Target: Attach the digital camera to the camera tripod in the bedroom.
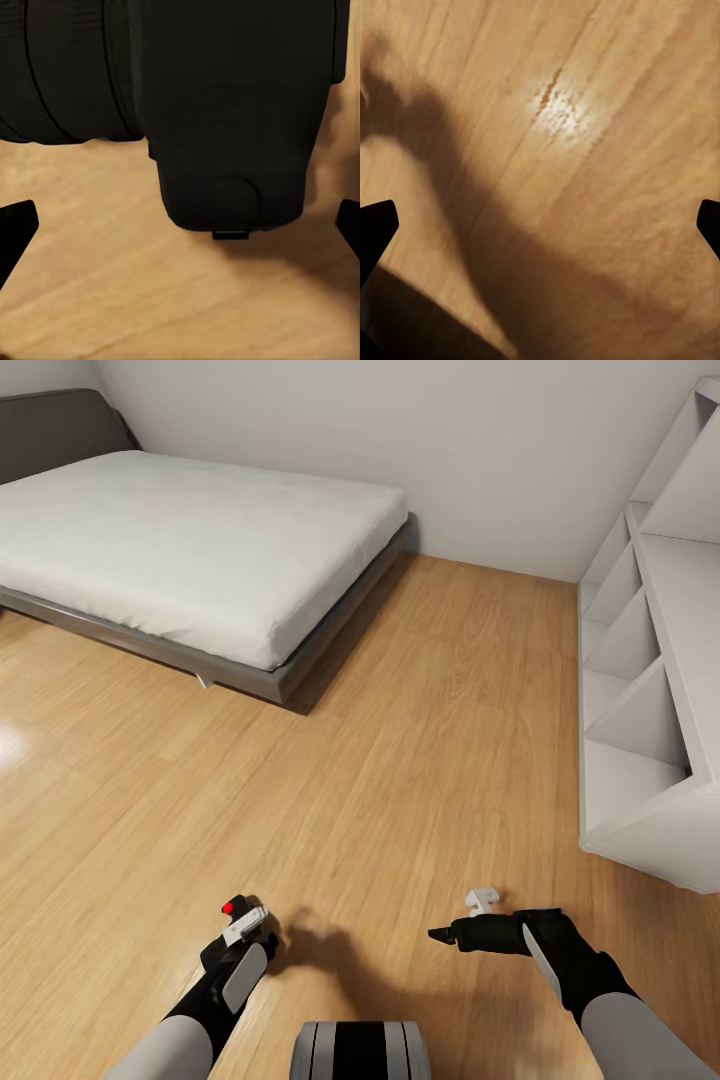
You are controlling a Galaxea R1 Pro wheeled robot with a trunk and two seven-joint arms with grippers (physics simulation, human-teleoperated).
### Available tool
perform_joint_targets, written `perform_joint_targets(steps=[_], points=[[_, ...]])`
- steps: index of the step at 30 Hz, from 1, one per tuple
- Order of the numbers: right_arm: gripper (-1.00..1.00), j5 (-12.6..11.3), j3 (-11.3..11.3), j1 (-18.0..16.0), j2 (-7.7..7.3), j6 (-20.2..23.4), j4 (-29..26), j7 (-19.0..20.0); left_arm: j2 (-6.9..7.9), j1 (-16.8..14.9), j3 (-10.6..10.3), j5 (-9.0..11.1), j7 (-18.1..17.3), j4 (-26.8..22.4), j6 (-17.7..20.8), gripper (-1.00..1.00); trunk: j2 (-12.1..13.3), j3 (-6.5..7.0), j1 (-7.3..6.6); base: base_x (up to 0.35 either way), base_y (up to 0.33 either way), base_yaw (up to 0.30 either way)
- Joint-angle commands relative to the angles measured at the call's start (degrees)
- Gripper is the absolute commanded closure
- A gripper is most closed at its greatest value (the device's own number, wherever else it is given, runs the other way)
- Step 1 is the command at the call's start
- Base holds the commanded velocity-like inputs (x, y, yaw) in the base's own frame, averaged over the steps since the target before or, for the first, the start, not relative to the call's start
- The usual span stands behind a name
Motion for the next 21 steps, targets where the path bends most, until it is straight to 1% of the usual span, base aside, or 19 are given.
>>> perform_joint_targets(steps=[1, 8, 16, 21], points=[[-1.0, 0.6, -0.2, 0.0, 0.02, 0.2, -0.1, 0.4, -0.05, 0.0, 0.2, 0.1, 0.2, -0.2, 0.3, -1.0, 0.0, -0.04, -0.01, 0.0, 0.0, 0.0], [-1.0, 0.6, -0.2, 0.0, -0.05, 0.1, -0.1, 0.4, -0.24, 0.0, 0.0, 0.0, 0.2, -0.8, 0.7, -1.0, 0.0, -0.04, -0.01, 0.0, 0.0, 0.0], [-1.0, 0.6, -0.2, 0.0, -0.06, 0.0, -0.1, 0.5, -1.52, -0.1, -0.1, -0.4, 0.4, -1.1, 0.9, -1.0, 0.0, -0.04, -0.01, 0.0, 0.0, 0.0], [-1.0, 0.6, -0.2, 0.0, -0.06, -0.1, -0.1, 0.5, -1.92, -0.1, -0.2, -0.5, 0.7, -1.2, 0.9, -1.0, 0.0, -0.04, -0.01, 0.0, 0.0, 0.0]])
